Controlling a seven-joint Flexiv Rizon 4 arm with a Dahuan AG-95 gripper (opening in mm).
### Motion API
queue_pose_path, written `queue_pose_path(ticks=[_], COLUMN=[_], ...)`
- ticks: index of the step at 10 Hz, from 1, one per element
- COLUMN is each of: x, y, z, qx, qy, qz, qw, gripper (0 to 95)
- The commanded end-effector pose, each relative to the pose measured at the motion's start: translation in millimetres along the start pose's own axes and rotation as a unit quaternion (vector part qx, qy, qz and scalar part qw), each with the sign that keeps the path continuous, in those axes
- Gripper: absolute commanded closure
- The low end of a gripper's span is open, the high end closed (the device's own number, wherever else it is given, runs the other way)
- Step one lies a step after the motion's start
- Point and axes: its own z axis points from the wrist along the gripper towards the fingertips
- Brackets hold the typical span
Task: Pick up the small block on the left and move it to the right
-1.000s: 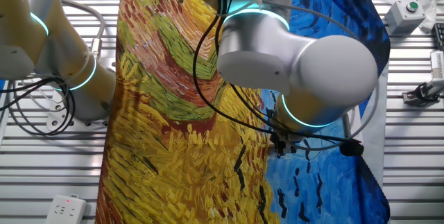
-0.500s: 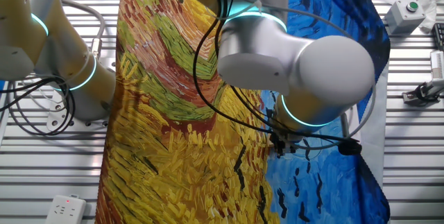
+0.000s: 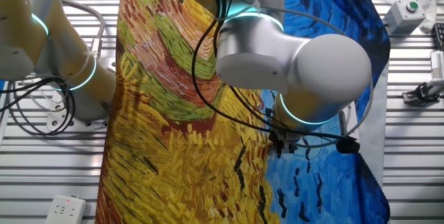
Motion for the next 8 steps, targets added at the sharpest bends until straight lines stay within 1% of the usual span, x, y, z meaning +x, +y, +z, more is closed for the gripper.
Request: queue_pose_path(ticks=[1, 4, 5, 6, 8], x=[-0.5, -0.3, -0.5, -0.2, 0.3], y=[0.0, 0.0, -0.5, -0.5, -0.1], z=[0.4, -0.9, -6.6, -9.9, -15.3], qx=[0.0, -0.003, -0.003, -0.003, -0.006], qy=[0.0, 0.001, 0.01, 0.013, 0.012], qz=[0.0, 0.0, -0.001, -0.002, -0.003], qw=[1.0, 1.0, 0.9999, 0.9999, 0.9999], gripper=[95.0, 95.0, 95.0, 95.0, 95.0])
